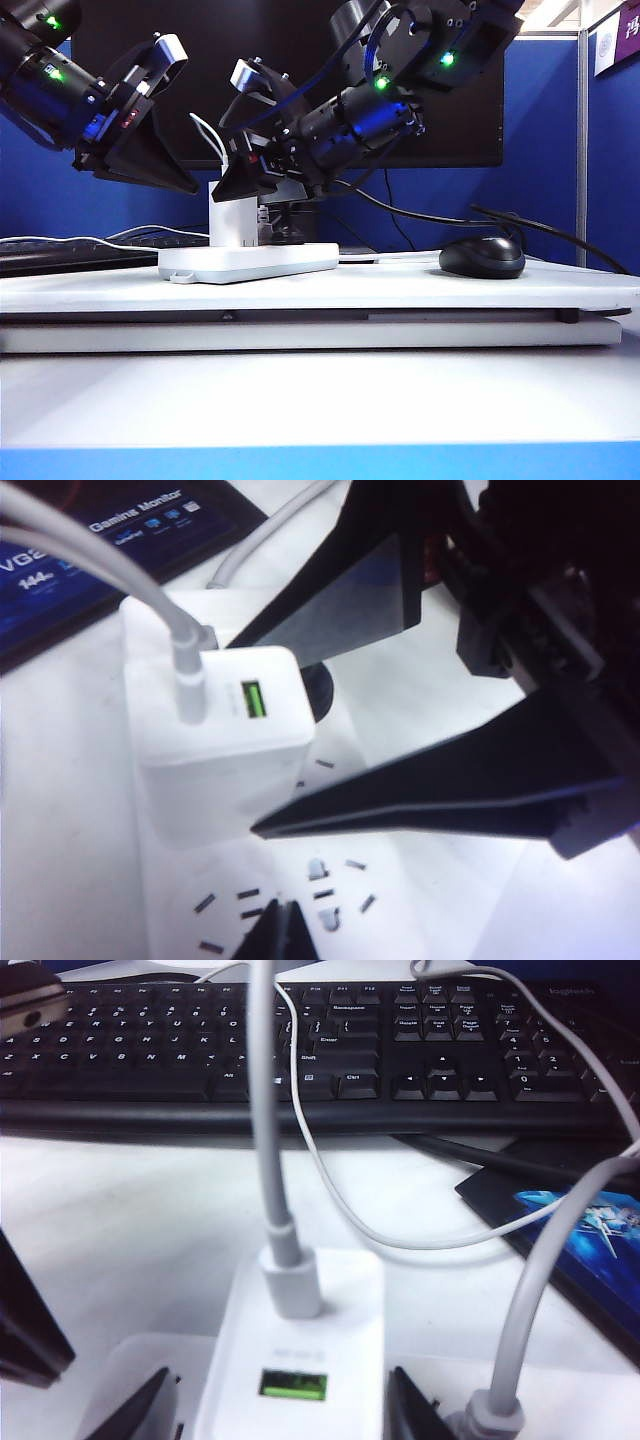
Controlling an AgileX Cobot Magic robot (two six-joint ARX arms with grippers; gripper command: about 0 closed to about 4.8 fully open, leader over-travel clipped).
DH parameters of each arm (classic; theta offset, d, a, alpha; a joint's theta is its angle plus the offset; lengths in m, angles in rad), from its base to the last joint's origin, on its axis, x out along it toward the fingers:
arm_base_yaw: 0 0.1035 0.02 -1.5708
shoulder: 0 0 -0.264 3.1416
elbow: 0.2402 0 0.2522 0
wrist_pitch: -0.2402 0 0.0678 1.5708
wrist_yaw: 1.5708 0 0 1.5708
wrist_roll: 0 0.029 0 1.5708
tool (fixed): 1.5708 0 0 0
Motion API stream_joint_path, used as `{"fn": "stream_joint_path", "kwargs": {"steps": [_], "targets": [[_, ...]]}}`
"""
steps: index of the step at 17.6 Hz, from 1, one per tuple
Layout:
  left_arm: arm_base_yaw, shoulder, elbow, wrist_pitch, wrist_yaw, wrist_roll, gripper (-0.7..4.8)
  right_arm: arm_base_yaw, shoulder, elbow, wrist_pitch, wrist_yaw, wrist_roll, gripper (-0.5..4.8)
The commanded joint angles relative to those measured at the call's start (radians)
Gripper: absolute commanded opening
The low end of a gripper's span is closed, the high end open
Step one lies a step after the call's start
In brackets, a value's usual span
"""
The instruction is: Unplug the white charger from the socket, then place it next to the socket.
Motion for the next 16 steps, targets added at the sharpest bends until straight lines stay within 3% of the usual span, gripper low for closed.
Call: {"fn": "stream_joint_path", "kwargs": {"steps": [1, 10, 16], "targets": [[0.001, -0.003, 0.001, -0.014, -0.072, 0.035, -0.05, 0.003, -0.015, 0.003, 0.024, -0.004, 0.007, 2.79], [0.001, 0.001, 0.002, -0.014, -0.095, 0.034, -0.05, 0.003, -0.080, 0.003, 0.024, 0.020, 0.003, 2.79], [0.001, 0.001, 0.001, -0.014, -0.093, 0.033, -0.05, 0.026, -0.074, 0.027, -0.008, 0.068, -0.066, 2.78]]}}
